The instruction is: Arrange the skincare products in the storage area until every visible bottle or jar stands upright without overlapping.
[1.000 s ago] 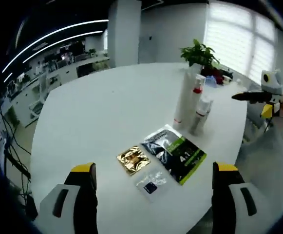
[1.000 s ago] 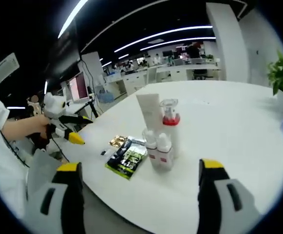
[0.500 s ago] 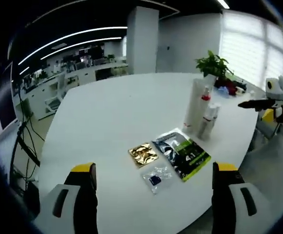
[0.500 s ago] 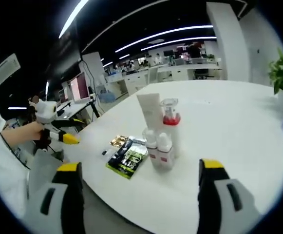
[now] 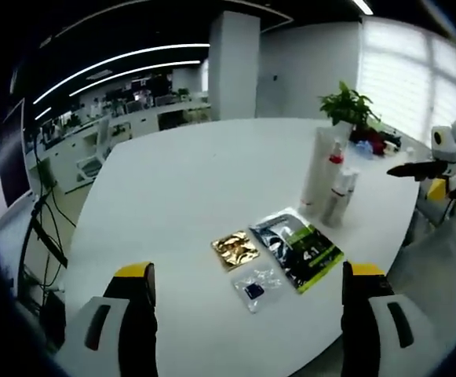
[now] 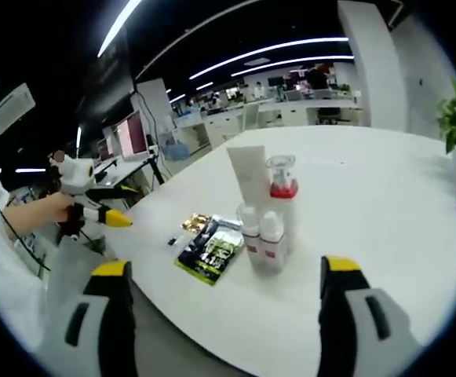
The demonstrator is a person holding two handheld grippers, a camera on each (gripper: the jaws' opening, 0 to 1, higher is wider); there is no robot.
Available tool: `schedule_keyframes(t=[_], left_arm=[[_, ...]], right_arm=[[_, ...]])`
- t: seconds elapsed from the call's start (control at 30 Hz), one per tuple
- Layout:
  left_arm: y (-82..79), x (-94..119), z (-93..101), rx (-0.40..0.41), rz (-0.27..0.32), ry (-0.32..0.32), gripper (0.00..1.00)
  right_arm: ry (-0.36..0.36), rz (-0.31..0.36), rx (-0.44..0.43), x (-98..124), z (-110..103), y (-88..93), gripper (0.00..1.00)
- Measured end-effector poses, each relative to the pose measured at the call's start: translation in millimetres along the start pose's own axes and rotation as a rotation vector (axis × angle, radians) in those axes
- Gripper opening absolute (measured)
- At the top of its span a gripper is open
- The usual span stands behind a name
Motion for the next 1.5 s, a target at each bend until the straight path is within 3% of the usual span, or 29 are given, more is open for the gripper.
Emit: schedule_keyframes(t=[0.2, 0.4, 0.7, 1.0, 1.5], left_arm=[[-0.5, -0.5, 9.1, -0.032, -0.004, 0.042, 0.97], [4.7, 2.5, 14.9, -0.029, -0.019, 0.023, 0.97], [-1.6, -5.3, 32.1, -0.036, -0.021, 0.031, 0.96], [-9.6, -12.1, 31.4, -0.043, -0.010, 0.027, 0.96], [2.6, -3.4, 19.0, -0.028, -0.032, 0.023, 0.96]], right_arm=[[0.004, 0.010, 0.029, 1.3, -3.0, -5.6, 0.99], [-0.039, -0.006, 0.021, 2.7, -4.6, 6.3, 0.99], [-0.042, -0.003, 0.016, 15.4, 12.8, 8.9, 0.99], [-0.045, -0.017, 0.019, 13.1, 16.4, 11.3, 0.99], [-0.051, -0.005, 0.008, -1.9, 3.0, 4.1, 0.99]])
Point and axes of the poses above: the point that each gripper's makers call its tool centre point, and the gripper's own axes: x roughly backward along the fingers, z roughly to its right, y roughly out of its underside, the point moved 2 cm from there along x, roughly backward along the fingers, and after that the axes turned 6 degrees about x, right-handed, at the moved point
